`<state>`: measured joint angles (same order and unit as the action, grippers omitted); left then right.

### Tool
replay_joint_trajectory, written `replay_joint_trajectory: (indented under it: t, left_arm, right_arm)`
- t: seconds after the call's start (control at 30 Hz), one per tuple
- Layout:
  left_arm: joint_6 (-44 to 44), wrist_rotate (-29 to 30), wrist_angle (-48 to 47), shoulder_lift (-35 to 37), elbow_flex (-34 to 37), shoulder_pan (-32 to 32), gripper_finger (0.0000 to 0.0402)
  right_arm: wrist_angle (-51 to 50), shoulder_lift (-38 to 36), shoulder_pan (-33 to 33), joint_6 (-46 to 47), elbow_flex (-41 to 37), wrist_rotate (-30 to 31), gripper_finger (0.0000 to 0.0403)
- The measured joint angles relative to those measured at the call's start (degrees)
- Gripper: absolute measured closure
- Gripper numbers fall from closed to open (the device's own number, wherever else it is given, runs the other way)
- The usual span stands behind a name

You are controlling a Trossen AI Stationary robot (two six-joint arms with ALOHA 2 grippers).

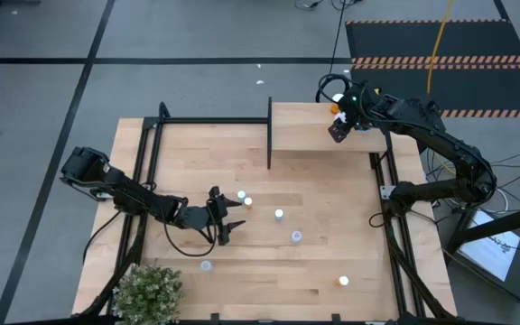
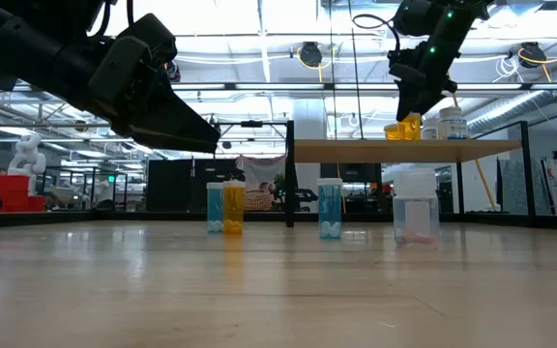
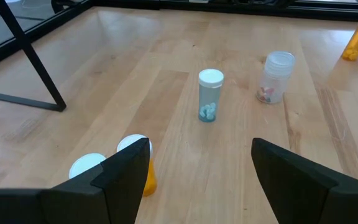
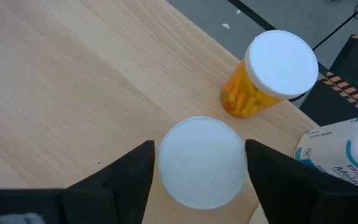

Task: Pick and place medicine bottles onto shelf by color
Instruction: Put the large orange pill bottle on the shelf aligned with the other large orange pill bottle, then put the top transparent pill bottle on the shelf

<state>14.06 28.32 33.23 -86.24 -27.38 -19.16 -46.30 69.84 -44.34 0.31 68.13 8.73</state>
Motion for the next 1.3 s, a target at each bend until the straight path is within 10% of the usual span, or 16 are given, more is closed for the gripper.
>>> replay_joint_trajectory:
  t: [0.83,1.3]
  left_arm:
    - [0.1,0.0,0.0,0.0,0.0,0.0,0.0121]
    - [-0.1,-0.4,-0.5,1.8,0.0,-1.0,0.0121]
  right_arm:
    - [8.7,-4.9,1.9,-2.9,0.0,0.3,0.014]
    - [8.8,-16.5,24.1,1.9,0.0,0.5,0.014]
